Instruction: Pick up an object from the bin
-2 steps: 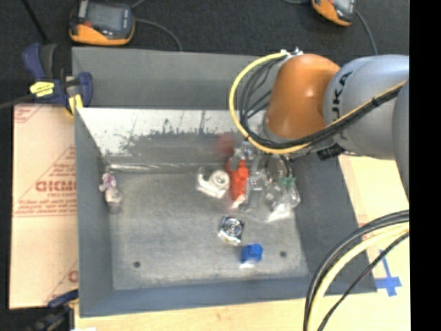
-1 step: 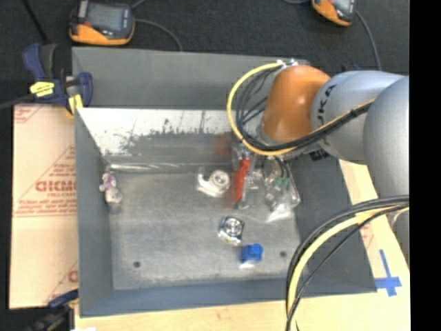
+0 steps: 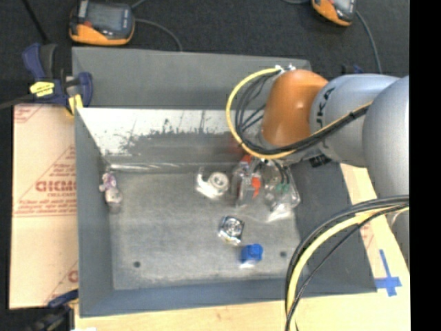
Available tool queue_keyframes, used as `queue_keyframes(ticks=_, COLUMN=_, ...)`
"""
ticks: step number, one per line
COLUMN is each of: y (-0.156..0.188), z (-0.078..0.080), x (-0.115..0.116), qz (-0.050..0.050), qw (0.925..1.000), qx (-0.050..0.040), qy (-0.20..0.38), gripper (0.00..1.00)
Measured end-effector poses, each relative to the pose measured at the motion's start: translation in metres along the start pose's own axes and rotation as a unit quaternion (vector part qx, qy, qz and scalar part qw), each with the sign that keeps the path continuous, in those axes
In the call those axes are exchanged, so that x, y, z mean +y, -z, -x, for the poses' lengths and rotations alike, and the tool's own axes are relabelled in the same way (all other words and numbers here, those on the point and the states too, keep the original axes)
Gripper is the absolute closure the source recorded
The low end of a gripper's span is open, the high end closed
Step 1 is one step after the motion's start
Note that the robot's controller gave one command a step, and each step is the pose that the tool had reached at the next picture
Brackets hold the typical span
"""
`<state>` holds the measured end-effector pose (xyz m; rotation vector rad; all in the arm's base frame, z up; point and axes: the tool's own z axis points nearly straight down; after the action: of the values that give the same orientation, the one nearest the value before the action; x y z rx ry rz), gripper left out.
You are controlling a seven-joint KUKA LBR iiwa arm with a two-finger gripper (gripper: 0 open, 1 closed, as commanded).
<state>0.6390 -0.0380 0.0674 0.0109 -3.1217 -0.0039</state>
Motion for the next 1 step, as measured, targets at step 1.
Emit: queue_keyframes(ticks=1, y=0.1471, z=-0.0185, x=-0.0049, qz=-0.003, qw=0.9998, qx=-0.0167, qy=0.01, gripper=1.0)
